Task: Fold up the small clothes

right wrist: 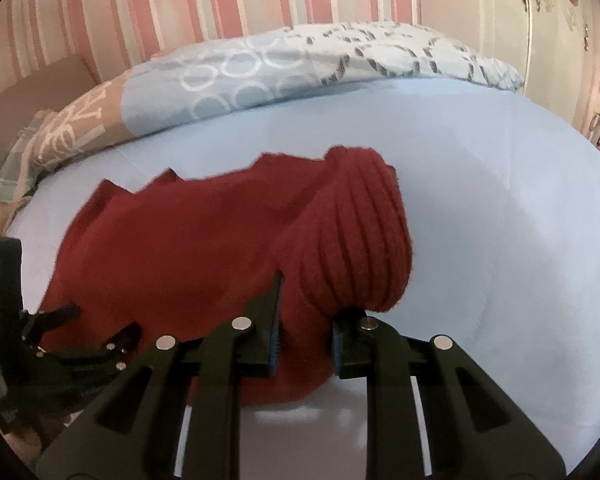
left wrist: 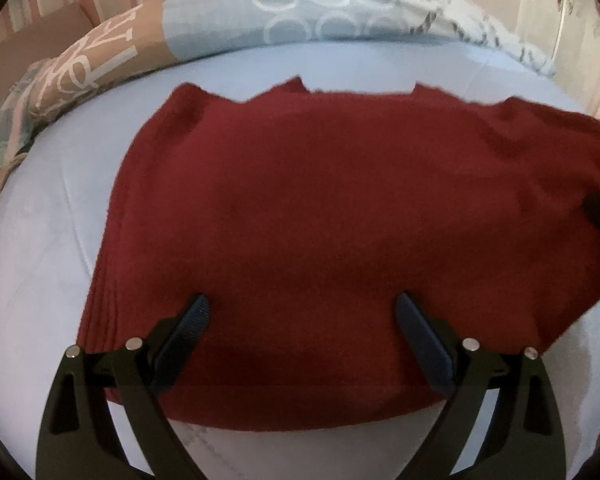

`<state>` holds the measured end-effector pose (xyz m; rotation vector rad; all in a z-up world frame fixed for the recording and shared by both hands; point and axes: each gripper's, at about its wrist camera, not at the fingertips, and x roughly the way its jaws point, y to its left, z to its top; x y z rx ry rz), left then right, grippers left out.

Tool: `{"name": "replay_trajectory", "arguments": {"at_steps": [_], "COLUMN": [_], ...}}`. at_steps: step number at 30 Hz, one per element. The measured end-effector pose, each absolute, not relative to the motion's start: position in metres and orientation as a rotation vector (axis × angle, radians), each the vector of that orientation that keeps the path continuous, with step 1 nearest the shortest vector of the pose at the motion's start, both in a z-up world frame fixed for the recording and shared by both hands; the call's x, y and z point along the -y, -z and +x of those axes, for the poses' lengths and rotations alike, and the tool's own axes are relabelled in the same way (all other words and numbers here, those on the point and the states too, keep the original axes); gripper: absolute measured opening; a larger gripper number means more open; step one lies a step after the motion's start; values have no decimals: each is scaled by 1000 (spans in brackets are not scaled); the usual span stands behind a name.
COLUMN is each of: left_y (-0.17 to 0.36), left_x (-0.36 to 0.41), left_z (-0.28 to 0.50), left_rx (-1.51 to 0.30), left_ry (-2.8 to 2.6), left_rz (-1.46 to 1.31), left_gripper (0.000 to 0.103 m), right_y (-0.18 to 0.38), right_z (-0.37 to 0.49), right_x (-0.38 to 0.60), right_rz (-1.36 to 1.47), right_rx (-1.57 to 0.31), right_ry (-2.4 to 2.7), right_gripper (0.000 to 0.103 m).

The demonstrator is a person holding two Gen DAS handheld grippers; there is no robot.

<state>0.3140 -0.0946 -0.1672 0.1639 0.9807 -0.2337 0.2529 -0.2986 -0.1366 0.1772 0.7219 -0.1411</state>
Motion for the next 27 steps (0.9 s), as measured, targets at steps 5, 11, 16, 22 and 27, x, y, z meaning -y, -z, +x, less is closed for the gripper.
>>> {"name": "replay_trajectory", "arguments": {"at_steps": [5, 11, 16, 22, 27], "left_y": [145, 123, 107, 99, 111], "left_x": [61, 3, -47, -93, -98], "left_z": [316, 332, 341, 347, 337], "left_rx": [-937, -920, -864, -852, -879], "left_ry": [222, 206, 121, 55, 61], "left_rz": [172, 183, 238, 195, 184], "left_gripper": [95, 95, 95, 95, 95], "right_y": [108, 96, 100, 119, 152], "right_z": [253, 268, 281, 292, 300], "right_x": [259, 193, 143, 89, 77], "right_rz": [128, 111, 67, 25, -49], "right_rx": [-628, -623, -673, -777, -922], "right_ry": [69, -83, -171, -242, -236], "right_gripper": [16, 13, 13, 12, 14]}}
